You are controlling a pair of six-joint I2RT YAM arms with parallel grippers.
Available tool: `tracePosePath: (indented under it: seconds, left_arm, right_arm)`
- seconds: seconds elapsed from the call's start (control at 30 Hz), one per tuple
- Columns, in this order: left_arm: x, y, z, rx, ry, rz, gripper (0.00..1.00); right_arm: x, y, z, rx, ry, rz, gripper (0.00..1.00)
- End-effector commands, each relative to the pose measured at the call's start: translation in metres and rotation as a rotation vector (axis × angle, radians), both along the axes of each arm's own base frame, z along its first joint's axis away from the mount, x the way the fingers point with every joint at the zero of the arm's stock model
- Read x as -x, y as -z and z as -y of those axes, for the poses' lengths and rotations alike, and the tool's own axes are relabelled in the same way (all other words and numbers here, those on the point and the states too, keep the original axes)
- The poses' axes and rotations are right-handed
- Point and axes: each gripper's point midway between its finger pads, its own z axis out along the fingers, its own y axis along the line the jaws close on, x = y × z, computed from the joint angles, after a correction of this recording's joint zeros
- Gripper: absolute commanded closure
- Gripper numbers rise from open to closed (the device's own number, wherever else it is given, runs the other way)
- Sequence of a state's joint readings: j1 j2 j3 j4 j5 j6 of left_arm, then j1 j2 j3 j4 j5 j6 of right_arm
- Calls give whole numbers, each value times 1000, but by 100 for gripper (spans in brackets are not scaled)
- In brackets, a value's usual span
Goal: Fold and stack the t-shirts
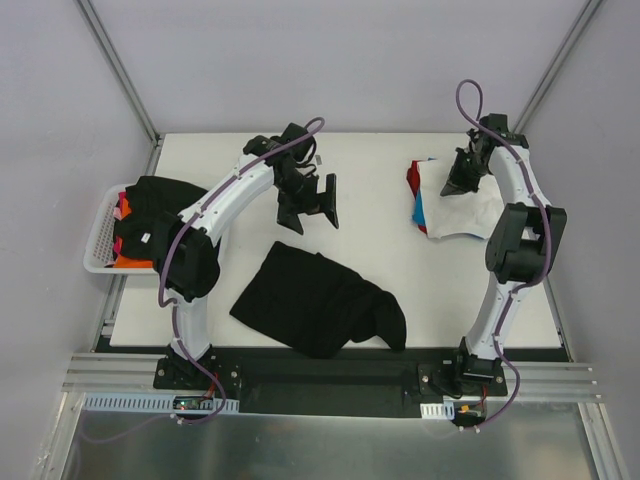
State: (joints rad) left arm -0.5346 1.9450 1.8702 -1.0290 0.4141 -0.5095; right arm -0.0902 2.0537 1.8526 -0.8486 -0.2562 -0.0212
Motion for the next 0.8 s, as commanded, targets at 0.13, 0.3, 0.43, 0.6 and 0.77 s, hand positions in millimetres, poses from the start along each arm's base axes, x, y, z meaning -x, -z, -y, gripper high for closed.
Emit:
tracePosePath:
  seconds: [0.13,0.3,0.43,0.6,0.77]
  left_arm:
    - [-7,-11,5,39,-10,10,1]
    - [3,-5,1,30,-20,-11,1]
    - [11,0,-2,21,-28,-23,1]
    - [18,-4,-8,11,-35,-13,1]
    - [22,-5,-13,0,-47,-10,1]
  right_arm:
    - [21,10,-27,37,-88,-33,99]
    - [25,40,-20,55,-69,-95,99]
    - [11,52,-18,46,-66,-118,99]
    - [0,57,-16,13,-31,-126,99]
    - [-3,58,-9,10,-9,-124,99]
